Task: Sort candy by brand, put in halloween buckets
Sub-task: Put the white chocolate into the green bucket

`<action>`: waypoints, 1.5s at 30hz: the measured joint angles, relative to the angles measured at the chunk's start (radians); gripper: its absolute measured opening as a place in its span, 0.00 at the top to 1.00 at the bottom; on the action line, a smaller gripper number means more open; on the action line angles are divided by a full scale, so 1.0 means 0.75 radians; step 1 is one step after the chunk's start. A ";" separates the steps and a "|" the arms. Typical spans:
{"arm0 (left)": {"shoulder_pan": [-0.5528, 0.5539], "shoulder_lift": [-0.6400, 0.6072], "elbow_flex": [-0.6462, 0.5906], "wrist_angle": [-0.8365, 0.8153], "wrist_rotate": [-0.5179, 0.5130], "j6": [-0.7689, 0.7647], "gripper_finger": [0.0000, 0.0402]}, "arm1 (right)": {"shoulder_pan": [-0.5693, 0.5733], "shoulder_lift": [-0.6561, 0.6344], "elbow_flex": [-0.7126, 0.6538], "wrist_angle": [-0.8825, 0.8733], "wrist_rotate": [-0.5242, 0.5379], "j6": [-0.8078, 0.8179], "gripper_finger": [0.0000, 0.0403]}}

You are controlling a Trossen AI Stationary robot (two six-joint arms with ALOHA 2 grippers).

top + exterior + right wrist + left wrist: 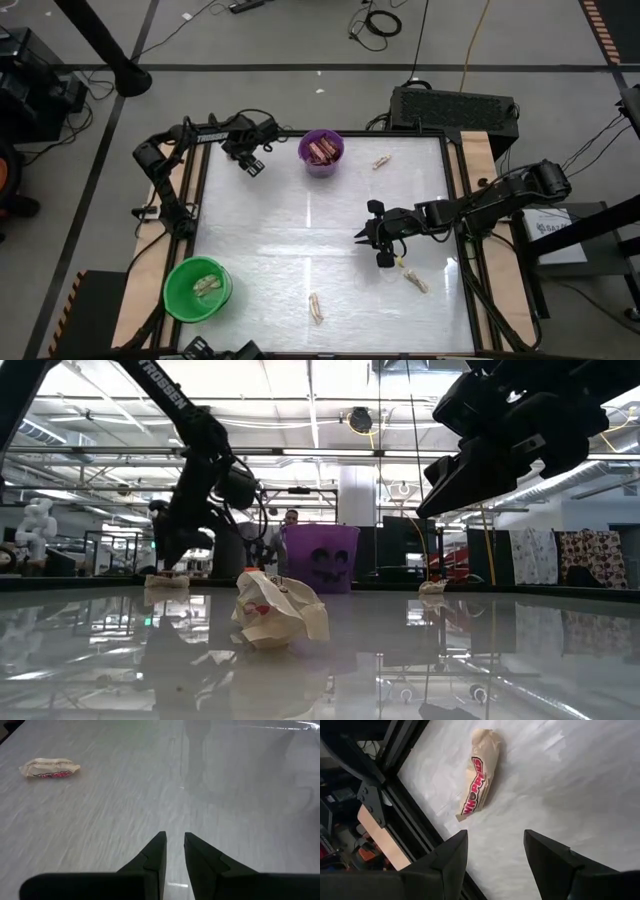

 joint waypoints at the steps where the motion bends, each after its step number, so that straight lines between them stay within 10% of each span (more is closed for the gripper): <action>1: 0.000 0.000 -0.003 0.003 0.000 -0.002 0.50 | 0.000 0.000 0.000 0.000 0.000 0.005 0.85; 45: 0.114 0.126 -0.137 0.226 -0.188 0.281 0.58 | 0.000 0.000 0.000 -0.002 0.000 -0.016 0.85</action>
